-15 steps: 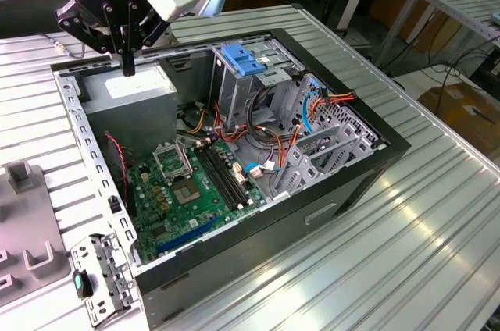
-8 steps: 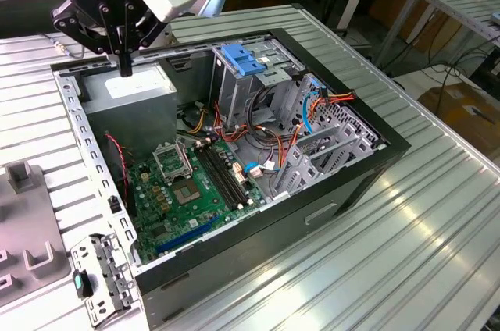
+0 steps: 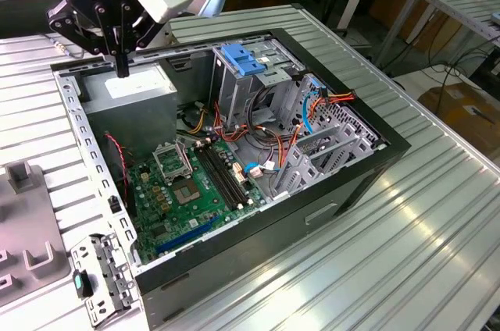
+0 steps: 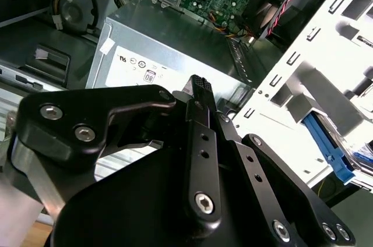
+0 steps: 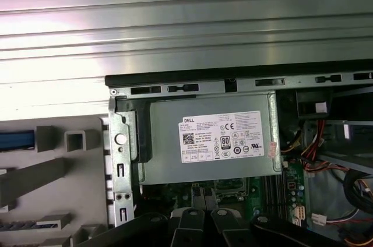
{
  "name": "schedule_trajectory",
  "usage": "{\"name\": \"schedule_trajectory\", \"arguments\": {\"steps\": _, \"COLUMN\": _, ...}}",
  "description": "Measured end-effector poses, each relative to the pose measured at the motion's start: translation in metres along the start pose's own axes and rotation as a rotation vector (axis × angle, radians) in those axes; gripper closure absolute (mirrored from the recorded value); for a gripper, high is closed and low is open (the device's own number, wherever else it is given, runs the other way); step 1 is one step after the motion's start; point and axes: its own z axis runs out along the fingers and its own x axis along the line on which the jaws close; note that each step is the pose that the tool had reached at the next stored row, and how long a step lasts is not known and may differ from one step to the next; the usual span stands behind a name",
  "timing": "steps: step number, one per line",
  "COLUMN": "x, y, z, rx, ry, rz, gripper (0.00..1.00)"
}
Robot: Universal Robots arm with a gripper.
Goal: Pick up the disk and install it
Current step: 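Reach for the disk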
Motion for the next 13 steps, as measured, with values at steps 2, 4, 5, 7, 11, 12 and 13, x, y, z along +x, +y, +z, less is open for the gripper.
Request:
{"name": "schedule_trajectory", "arguments": {"steps": 2, "x": 0.0009, "y": -0.0001, "z": 0.0000, "rx": 0.0000, "ry": 0.0001, "rz": 0.000, "gripper": 0.89}}
{"name": "schedule_trajectory", "arguments": {"steps": 4, "x": 0.0019, "y": -0.0002, "z": 0.0000, "rx": 0.0000, "ry": 0.0002, "rz": 0.000, "gripper": 0.89}}
{"name": "schedule_trajectory", "arguments": {"steps": 5, "x": 0.0023, "y": -0.0002, "z": 0.0001, "rx": 0.0000, "ry": 0.0002, "rz": 0.000, "gripper": 0.89}}
{"name": "schedule_trajectory", "arguments": {"steps": 7, "x": 0.0035, "y": -0.0003, "z": 0.0001, "rx": 0.0000, "ry": 0.0004, "rz": 0.000, "gripper": 0.89}}
{"name": "schedule_trajectory", "arguments": {"steps": 11, "x": 0.0059, "y": -0.0005, "z": 0.0001, "rx": 0.0001, "ry": 0.0007, "rz": 0.000, "gripper": 0.89}}
{"name": "schedule_trajectory", "arguments": {"steps": 12, "x": 0.0067, "y": -0.0005, "z": 0.0001, "rx": 0.0001, "ry": 0.0008, "rz": 0.000, "gripper": 0.89}}
{"name": "schedule_trajectory", "arguments": {"steps": 13, "x": 0.0074, "y": -0.0006, "z": 0.0002, "rx": 0.0001, "ry": 0.0009, "rz": 0.000, "gripper": 0.89}}
